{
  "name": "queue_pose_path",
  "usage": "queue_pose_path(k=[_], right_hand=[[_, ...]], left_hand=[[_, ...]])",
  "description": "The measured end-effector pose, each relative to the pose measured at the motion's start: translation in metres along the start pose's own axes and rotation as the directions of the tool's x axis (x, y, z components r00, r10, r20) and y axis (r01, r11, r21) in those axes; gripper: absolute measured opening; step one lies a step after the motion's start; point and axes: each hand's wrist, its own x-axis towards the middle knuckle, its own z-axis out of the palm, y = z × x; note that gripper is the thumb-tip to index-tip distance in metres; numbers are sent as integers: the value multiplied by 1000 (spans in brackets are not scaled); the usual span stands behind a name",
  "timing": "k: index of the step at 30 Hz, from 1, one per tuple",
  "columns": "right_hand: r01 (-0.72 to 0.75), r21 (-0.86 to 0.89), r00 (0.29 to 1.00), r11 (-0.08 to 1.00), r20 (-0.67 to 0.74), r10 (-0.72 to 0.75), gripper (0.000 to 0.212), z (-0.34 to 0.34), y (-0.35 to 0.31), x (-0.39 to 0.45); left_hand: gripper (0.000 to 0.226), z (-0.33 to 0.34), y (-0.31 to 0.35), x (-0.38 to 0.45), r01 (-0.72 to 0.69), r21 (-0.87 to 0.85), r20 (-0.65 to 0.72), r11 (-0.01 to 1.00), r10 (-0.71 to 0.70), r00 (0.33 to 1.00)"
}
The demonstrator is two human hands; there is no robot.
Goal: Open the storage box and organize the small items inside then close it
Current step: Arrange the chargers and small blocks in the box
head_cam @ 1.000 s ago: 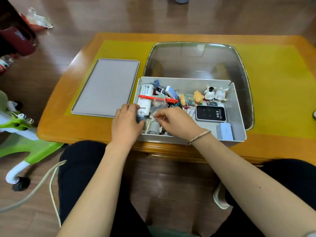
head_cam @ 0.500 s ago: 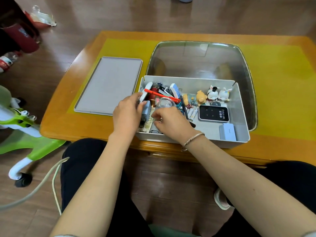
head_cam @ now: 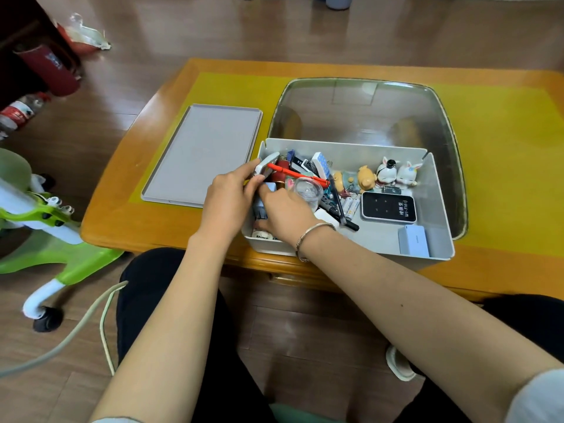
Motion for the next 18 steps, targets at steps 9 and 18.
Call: queue_pose_path(k=[9, 18], right_hand=[[46, -97, 992, 994, -115, -57, 30, -8, -5, 0], [5, -60, 982, 998, -189, -16, 19, -12, 12, -9]], left_hand=[[35, -1, -2, 4, 16, -79, 13, 997, -15, 1000], [35, 2, -3, 4, 23, -110, -27, 994, -26, 999]])
